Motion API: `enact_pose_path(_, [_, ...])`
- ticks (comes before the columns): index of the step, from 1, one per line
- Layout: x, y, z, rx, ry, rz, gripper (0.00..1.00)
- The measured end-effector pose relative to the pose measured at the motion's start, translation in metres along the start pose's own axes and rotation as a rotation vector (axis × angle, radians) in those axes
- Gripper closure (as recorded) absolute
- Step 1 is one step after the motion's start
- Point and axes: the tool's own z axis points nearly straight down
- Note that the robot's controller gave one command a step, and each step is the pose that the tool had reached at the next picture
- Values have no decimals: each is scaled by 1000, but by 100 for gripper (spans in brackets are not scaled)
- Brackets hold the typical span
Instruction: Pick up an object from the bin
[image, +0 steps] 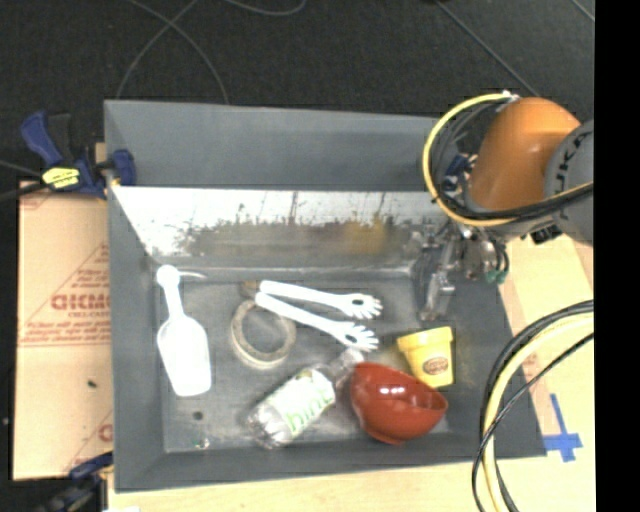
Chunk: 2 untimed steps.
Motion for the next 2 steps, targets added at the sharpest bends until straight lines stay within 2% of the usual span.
enact_pose_path(1, [0, 0, 0, 0, 0, 0, 0])
enact_pose_path(2, [-4, 33, 64, 0, -4, 92, 0])
